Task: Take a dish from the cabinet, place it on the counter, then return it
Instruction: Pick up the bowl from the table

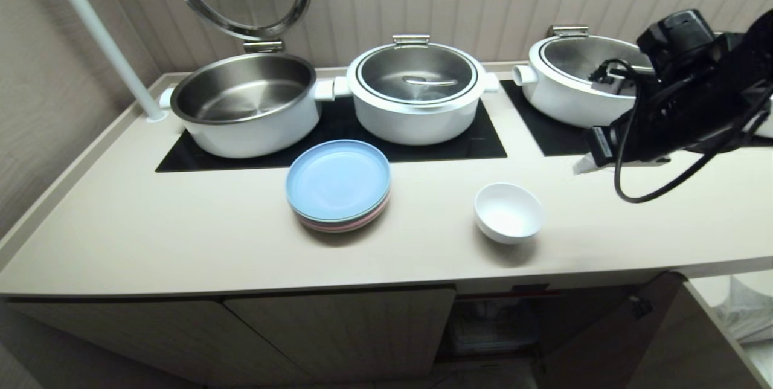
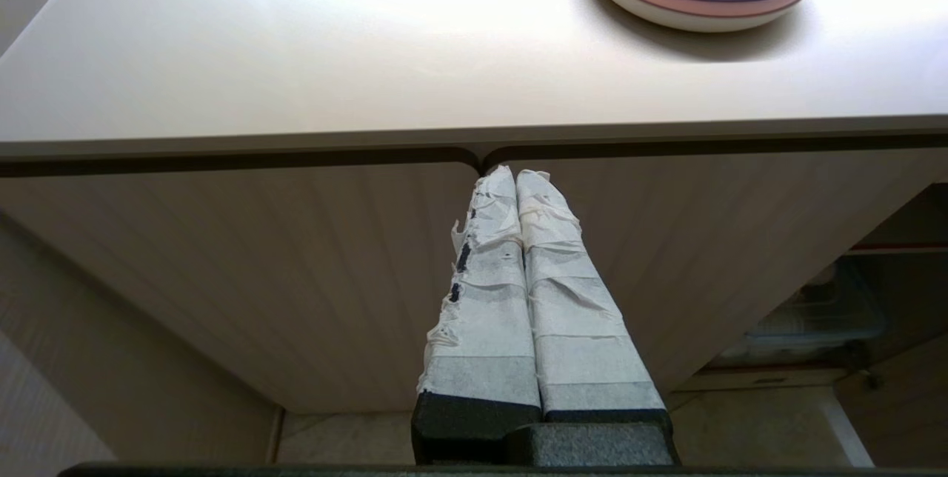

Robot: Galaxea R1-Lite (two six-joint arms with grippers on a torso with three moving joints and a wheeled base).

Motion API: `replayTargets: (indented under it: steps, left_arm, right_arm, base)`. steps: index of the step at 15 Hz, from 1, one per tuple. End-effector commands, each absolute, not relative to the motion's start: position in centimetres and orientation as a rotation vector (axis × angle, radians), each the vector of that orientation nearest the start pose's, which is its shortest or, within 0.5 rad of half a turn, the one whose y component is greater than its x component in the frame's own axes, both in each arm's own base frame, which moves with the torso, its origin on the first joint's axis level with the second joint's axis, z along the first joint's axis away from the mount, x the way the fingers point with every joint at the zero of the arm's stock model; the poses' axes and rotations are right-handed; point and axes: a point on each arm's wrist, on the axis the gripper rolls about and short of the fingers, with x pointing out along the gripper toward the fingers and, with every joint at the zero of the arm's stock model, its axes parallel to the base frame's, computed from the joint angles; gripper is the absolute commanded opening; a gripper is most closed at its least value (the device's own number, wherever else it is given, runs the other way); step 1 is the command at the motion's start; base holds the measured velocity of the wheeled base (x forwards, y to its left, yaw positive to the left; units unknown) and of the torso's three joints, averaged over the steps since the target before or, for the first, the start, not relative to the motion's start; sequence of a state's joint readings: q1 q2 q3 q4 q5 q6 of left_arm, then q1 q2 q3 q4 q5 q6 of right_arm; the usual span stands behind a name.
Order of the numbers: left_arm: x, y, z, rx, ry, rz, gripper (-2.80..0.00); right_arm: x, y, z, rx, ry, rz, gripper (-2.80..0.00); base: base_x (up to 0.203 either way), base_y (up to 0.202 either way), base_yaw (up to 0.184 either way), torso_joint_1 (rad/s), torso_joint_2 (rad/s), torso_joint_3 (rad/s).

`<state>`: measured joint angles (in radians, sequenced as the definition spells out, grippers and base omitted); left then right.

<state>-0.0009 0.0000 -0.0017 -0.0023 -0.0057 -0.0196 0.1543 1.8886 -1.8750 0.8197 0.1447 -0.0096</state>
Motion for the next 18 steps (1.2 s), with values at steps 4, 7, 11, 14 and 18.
replayTargets:
  steps: [4, 7, 11, 14, 18]
  left_arm:
    - [-2.3, 0.0, 7.6, -0.020, -0.005, -0.008, -2.80]
    - [-2.3, 0.0, 7.6, -0.020, -0.005, -0.007, -2.80]
    - [-2.3, 0.0, 7.6, -0.020, -0.005, -0.007, -2.80]
    - [-2.3, 0.0, 7.6, -0.020, -0.005, -0.008, -2.80]
    - [-2.3, 0.0, 7.6, -0.020, -0.005, -0.007, -2.80]
  right_arm:
    - [35.8, 7.1, 26.5, -0.056, 0.878, 0.285, -2.80]
    - [36.3, 7.2, 25.7, -0.081, 0.893, 0.291, -2.80]
    - [36.9, 7.6, 24.8, -0.084, 0.912, 0.297, -2.80]
    - [37.1, 7.8, 24.5, -0.085, 0.919, 0.302, 0.00]
    - [37.2, 8.4, 24.1, -0.093, 0.930, 0.315, 0.00]
  base:
    - [0.000, 0.000, 0.000, 0.000, 0.00, 0.000]
    - [0.000, 0.000, 0.000, 0.000, 0.00, 0.000]
    - [0.000, 0.000, 0.000, 0.000, 0.00, 0.000]
    - [0.000, 0.000, 0.000, 0.000, 0.00, 0.000]
    - [0.000, 0.000, 0.000, 0.000, 0.00, 0.000]
